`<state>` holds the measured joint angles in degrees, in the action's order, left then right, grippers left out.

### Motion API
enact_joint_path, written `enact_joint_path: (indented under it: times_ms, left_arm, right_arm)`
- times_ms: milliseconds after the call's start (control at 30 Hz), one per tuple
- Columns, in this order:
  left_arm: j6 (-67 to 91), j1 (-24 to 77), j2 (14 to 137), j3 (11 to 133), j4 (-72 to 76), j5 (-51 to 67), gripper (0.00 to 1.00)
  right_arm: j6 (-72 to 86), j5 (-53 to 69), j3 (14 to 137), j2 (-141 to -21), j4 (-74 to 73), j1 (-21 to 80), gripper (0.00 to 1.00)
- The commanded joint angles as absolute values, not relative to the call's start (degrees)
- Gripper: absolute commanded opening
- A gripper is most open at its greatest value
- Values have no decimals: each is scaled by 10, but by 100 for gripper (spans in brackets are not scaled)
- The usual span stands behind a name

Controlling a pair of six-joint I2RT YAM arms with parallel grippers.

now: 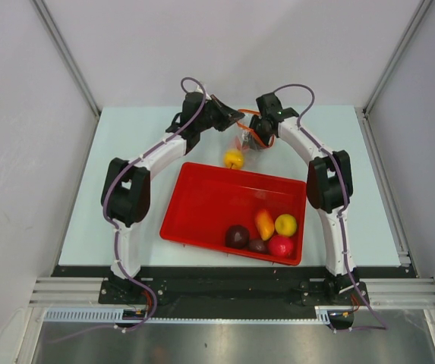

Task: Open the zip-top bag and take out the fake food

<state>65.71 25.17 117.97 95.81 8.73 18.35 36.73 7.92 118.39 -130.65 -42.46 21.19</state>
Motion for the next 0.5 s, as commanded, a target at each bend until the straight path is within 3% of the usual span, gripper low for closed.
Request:
enact_joint_path:
  times_ms: [0, 467]
  left_arm:
    - [649, 250, 1157, 982, 101, 171, 0]
    - [681, 272, 1151, 962, 99, 181, 0]
  right_arm:
    - [347, 123, 1175, -1294, -403, 207, 42]
    - [415, 132, 1058, -1300, -150, 193, 84]
